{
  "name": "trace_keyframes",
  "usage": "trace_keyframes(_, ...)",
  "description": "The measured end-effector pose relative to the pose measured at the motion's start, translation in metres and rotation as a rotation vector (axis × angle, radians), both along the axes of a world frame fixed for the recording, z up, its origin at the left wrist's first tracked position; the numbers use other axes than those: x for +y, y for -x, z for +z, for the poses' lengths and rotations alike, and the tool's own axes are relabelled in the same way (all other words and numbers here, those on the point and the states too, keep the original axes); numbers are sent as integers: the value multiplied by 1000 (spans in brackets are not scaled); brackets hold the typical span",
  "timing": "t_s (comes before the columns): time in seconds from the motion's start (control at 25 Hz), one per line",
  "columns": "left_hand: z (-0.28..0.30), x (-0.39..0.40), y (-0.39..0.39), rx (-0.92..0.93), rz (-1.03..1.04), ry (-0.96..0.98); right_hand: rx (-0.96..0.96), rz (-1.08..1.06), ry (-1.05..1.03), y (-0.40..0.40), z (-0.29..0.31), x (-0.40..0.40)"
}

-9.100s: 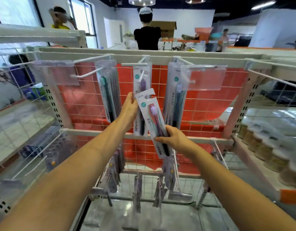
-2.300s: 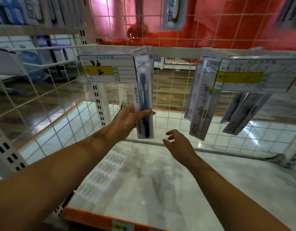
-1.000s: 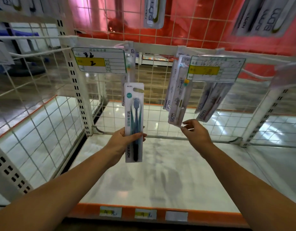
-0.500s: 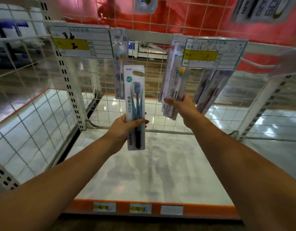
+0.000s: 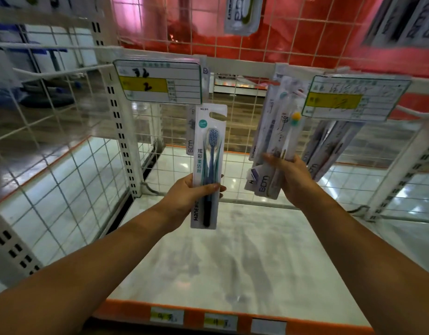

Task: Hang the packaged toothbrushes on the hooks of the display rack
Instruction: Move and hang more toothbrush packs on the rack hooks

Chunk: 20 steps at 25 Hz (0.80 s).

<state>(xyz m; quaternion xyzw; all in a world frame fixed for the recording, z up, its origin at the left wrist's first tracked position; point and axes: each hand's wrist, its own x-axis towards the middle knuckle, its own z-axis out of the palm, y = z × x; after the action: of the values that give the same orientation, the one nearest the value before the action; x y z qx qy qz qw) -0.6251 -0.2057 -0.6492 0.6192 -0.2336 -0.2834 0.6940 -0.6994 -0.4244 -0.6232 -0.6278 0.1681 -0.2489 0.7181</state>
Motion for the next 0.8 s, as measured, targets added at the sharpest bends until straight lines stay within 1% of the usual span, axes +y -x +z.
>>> trace_keyframes(0.12, 3, 2, -2, -12, -6, 7, -25, 49, -18, 16, 3, 5)
trace_keyframes(0.24, 5, 2, 0, -1, -6, 18, -35, 40, -51, 30, 4, 12)
trace_keyframes(0.4, 5, -2, 6, 28, -16, 14, -21, 57, -68, 49, 8, 24)
trace_keyframes(0.64, 4, -6, 15, 80, -31, 15, -11, 142, -73, 78, 12, 44)
trace_keyframes(0.8, 6, -5, 20, 88, -36, 7, -6, 166, -114, 92, 11, 52)
